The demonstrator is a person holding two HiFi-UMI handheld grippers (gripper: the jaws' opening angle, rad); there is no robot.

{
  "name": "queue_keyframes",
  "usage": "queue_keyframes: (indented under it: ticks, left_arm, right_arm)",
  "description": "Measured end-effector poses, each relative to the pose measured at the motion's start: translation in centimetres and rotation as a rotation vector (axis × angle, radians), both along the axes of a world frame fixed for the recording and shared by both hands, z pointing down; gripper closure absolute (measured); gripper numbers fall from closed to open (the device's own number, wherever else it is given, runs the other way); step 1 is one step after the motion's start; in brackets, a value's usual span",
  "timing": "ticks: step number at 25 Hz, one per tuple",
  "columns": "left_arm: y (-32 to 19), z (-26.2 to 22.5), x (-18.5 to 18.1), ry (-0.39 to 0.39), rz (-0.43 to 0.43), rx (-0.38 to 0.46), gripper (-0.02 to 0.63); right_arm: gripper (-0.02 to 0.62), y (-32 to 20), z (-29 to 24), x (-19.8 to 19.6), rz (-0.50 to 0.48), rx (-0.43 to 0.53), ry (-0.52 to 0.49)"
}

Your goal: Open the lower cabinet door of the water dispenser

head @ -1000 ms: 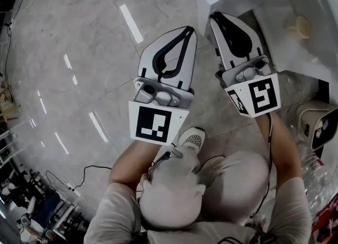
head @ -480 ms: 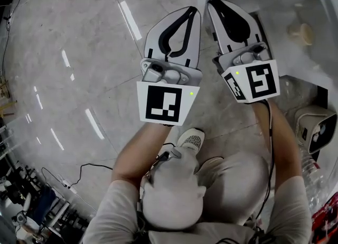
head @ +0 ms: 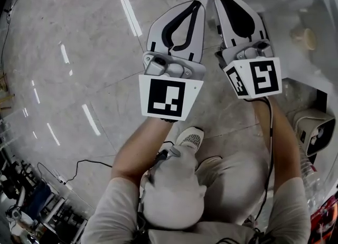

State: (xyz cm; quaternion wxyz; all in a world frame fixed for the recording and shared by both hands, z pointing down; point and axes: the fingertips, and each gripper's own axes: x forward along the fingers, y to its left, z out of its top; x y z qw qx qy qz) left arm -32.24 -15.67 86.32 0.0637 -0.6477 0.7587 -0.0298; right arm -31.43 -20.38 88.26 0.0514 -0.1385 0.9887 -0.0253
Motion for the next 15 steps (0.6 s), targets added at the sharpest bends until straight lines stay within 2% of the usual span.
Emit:
queue_keyframes:
  ticks: [5, 9, 15]
  left_arm:
    - [-0.1, -0.7, 0.5, 0.033, -0.002, 0.017, 0.603]
    - [0.2, -2.7, 2.0, 0.028, 0.013, 0.031, 0.603]
    - [1.3, -8.4, 5.6, 0.020, 0.095, 0.033, 0.603]
  right_arm:
    - [0.554, 1.5, -1.5, 3.0, -0.014, 0.008, -0.026]
    - [0.554, 2.0, -3.7, 6.8, 0.010, -0.035, -0.064]
    - [0.552, 3.0, -9.1, 13.3, 0.116, -0.090, -0.108]
